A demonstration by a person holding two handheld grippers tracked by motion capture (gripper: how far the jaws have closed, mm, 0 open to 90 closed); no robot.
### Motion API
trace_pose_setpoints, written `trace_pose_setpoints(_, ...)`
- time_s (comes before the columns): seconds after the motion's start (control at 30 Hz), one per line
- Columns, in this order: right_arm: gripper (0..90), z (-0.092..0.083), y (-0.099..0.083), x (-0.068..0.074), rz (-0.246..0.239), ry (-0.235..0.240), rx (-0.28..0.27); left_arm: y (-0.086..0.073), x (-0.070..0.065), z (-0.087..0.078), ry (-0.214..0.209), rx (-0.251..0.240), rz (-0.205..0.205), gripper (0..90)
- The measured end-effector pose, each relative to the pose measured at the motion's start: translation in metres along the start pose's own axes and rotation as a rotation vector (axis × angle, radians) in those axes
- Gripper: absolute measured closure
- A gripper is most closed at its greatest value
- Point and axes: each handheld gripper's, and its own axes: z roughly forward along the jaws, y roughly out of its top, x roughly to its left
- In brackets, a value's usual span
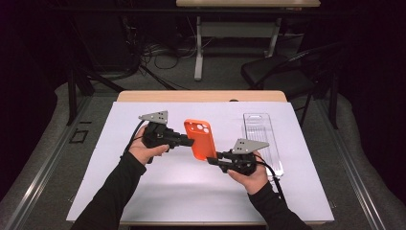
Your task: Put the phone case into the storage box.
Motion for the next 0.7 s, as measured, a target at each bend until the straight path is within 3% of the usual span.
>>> trace_pose_setpoints(0.37,65.1,-0.001,0.0005,-0.0013,-0.007,-0.024,-0.015,-0.0017,0.0012,0.0,0.033,-0.002,-0.028,82.0)
trace_pose_setpoints(0.7,56.7,-0.004,0.0021,-0.0039,-0.014,-0.064,-0.039,-0.0026,0.0014,-0.0047,0.089,-0.017,-0.065,82.0)
